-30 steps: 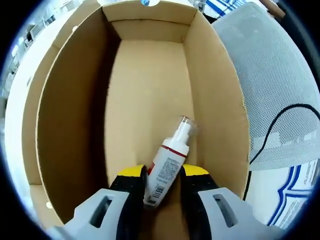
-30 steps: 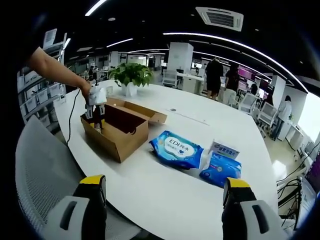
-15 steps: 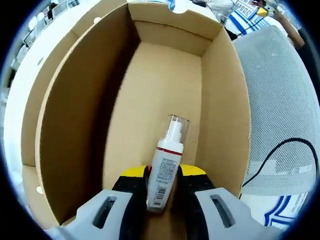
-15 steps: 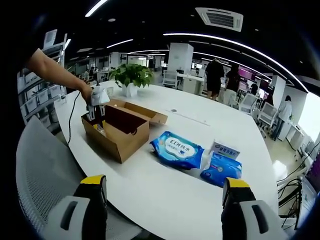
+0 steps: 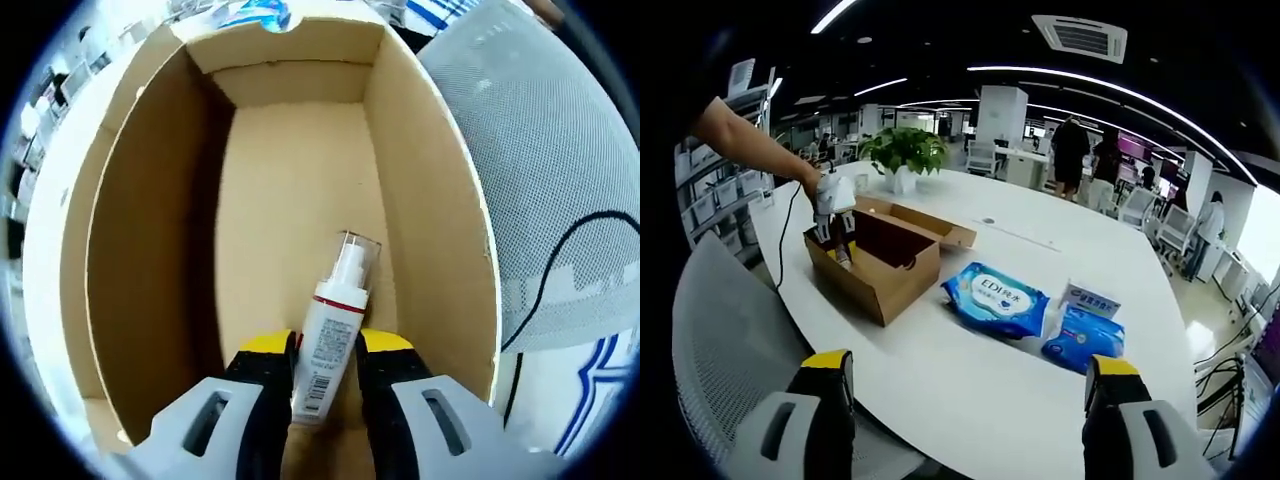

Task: Operate the shoe box by opening the lid, removing the specified soft item, and placing it in the target area until the item is outside and the box remains undamaged.

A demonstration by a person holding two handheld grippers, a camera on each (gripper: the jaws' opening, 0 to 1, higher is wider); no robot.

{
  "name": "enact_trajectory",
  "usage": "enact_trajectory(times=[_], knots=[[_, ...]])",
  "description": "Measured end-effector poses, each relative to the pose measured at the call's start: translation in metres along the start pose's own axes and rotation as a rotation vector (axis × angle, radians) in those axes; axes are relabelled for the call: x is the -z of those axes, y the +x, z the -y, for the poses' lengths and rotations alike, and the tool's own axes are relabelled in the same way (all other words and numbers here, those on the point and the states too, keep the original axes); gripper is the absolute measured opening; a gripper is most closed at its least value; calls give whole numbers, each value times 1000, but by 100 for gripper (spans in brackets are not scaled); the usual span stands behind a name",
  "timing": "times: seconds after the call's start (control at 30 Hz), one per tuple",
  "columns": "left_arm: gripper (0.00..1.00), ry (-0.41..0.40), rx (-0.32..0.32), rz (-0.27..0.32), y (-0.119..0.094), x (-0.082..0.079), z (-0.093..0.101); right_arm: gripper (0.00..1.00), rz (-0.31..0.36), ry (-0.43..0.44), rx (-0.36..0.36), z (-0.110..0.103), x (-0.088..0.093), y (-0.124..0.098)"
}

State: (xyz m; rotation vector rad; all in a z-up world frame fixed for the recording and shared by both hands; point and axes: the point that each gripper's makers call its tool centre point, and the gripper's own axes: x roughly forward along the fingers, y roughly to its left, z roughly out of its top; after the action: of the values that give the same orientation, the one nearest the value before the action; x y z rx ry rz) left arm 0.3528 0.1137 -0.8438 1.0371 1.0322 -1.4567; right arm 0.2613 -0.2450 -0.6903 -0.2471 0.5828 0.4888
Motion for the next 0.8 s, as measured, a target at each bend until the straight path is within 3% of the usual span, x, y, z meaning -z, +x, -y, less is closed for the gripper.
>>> enact_trajectory(times=[0.43, 0.53, 0.8], knots=[[21, 192, -10, 0, 4, -4, 0, 96, -6, -5, -7, -2, 0, 0], [20, 174, -3, -21, 7, 0, 2, 96, -7, -4, -6, -3, 1, 1], [19, 103, -10, -8, 6, -2, 1, 95, -8, -1, -5, -3, 3, -1]])
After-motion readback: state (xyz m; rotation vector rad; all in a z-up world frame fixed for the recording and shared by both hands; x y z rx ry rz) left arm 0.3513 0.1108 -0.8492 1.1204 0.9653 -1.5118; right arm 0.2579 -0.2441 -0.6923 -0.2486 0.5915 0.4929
